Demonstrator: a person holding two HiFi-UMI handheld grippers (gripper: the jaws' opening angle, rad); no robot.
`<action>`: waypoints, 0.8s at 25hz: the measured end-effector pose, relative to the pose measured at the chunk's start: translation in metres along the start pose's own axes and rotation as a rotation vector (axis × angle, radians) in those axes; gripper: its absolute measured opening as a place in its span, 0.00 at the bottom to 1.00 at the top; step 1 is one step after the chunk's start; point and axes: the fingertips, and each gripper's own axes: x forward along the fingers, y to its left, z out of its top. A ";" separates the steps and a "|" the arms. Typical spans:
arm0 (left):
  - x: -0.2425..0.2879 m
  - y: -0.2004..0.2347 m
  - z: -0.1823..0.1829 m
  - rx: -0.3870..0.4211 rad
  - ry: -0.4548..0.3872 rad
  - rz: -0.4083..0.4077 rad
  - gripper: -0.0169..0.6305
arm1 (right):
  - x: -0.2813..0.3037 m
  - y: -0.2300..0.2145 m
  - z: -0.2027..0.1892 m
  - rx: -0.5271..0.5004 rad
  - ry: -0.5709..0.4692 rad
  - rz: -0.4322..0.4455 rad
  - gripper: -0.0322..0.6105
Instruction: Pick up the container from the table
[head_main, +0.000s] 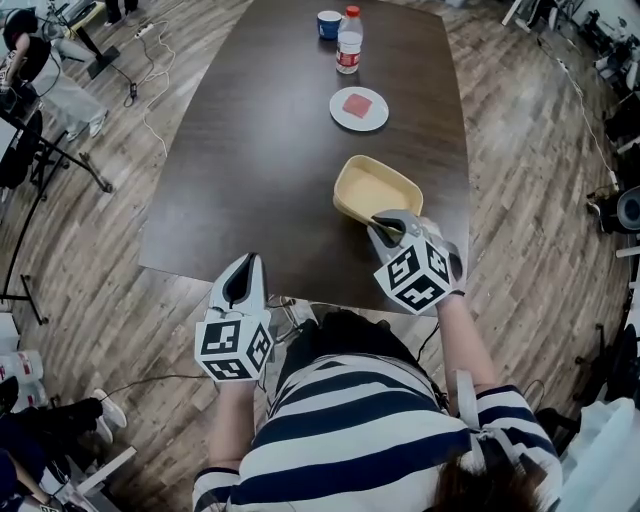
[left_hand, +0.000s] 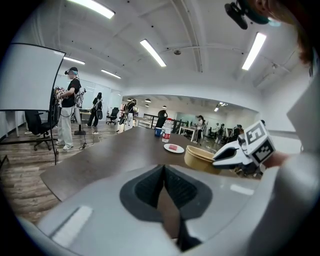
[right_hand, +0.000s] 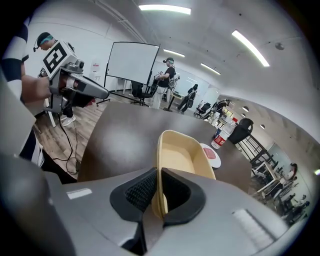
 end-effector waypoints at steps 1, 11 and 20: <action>-0.004 0.000 -0.002 0.002 0.000 0.001 0.03 | -0.002 0.004 0.001 0.003 -0.004 0.002 0.09; -0.036 0.004 -0.006 0.009 -0.043 0.030 0.03 | -0.032 0.045 0.007 0.005 -0.024 0.018 0.09; -0.050 0.005 -0.011 0.018 -0.053 0.041 0.03 | -0.044 0.067 0.005 0.009 -0.022 0.037 0.09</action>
